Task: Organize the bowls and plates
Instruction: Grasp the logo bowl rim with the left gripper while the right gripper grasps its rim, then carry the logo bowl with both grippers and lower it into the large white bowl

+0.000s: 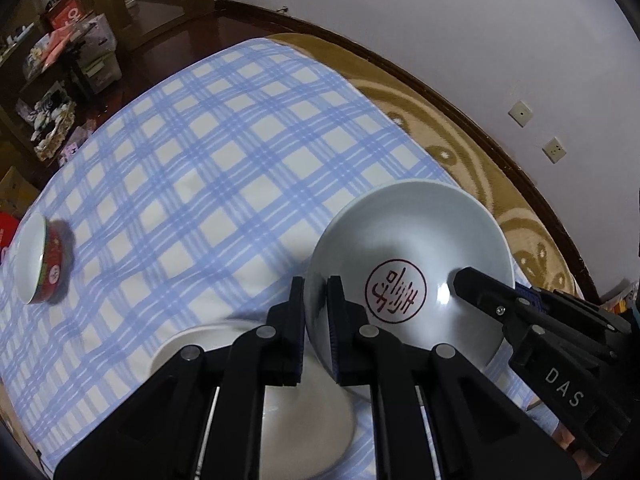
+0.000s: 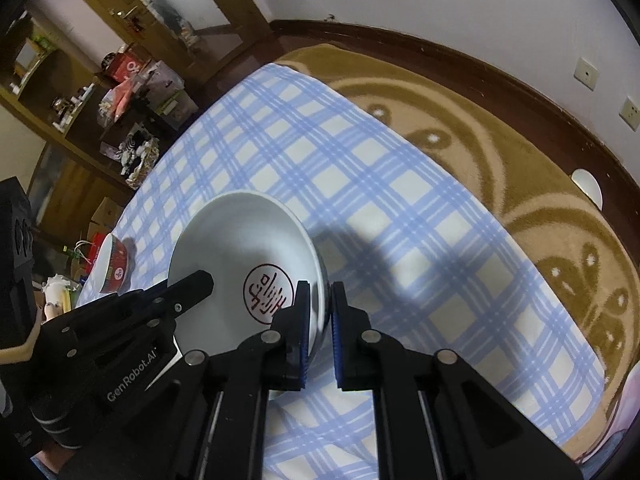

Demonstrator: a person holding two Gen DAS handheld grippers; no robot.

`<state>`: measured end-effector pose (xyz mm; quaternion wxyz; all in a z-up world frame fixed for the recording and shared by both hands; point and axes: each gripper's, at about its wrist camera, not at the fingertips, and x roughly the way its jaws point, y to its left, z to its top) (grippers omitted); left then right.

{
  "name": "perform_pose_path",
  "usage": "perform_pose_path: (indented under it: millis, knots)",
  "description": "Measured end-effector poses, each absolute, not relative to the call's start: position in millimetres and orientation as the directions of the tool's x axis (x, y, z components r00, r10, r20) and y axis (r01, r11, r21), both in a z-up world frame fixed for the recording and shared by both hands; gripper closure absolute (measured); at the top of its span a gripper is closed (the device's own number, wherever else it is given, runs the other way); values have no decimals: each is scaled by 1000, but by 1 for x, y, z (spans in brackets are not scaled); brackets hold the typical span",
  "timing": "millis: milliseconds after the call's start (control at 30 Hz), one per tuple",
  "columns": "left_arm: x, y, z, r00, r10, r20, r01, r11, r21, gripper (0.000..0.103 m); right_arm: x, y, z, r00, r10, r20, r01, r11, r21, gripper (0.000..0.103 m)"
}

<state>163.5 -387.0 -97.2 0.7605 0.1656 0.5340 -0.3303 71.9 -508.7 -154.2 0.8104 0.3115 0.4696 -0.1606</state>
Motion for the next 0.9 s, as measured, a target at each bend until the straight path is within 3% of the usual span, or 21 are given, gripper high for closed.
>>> perform_pose_path:
  millis: [900]
  knots:
    - [153, -292, -59, 266, -331, -905, 597, 794, -115, 92, 71, -430, -113, 602, 84, -794, 377, 847, 375, 92]
